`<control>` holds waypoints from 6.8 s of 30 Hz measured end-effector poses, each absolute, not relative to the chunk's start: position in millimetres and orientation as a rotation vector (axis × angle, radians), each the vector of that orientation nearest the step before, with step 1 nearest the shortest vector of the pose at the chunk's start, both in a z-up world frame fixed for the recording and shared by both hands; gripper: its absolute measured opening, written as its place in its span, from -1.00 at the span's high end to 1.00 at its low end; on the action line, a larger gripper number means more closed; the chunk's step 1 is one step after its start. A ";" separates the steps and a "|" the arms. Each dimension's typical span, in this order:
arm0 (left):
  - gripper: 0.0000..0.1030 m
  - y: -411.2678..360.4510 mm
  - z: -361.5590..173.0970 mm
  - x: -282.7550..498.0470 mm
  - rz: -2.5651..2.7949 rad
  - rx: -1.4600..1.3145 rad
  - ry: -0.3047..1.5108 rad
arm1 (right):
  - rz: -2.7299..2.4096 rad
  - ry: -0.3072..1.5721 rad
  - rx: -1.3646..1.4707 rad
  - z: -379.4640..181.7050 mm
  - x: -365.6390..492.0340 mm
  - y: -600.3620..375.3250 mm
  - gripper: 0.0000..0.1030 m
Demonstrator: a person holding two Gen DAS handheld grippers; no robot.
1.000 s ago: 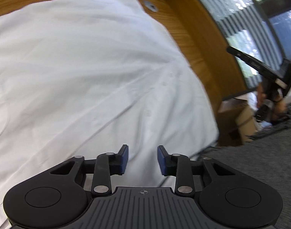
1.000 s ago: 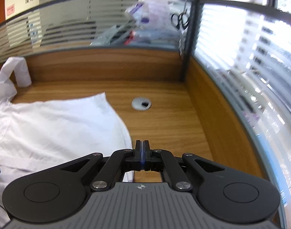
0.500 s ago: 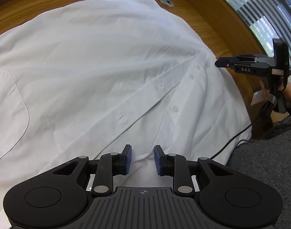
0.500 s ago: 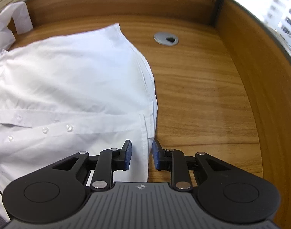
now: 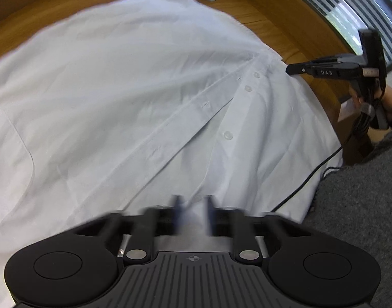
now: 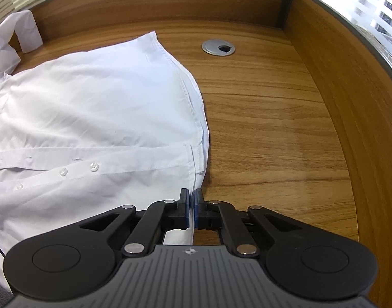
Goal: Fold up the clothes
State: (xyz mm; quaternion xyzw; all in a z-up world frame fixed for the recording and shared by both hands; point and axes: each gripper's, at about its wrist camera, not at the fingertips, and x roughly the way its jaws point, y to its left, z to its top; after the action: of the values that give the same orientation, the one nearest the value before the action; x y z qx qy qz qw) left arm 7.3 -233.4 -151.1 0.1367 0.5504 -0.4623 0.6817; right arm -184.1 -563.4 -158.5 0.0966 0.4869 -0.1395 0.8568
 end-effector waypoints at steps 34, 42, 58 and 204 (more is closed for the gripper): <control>0.94 -265.4 -162.1 -1.9 -1.187 0.520 1.145 | -0.241 1.042 0.076 -144.3 -192.4 -522.3 0.38; 0.96 -247.7 -126.3 12.6 -1.049 0.424 1.017 | -0.256 1.043 0.070 -146.8 -202.1 -516.8 0.34; 0.96 -282.3 -151.3 -2.8 -0.904 0.588 0.963 | -0.316 1.071 0.175 -163.1 -187.8 -544.1 0.33; 0.90 100.7 -98.9 -37.9 -0.673 0.122 0.923 | 0.416 1.036 -0.104 -140.1 -11.1 -142.7 0.46</control>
State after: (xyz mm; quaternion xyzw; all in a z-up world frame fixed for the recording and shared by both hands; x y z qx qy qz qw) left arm -37.9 100.7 -98.9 0.0575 0.4365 -0.3181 0.8396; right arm -11.1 -142.7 -140.1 -0.0495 0.4915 0.1971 0.8469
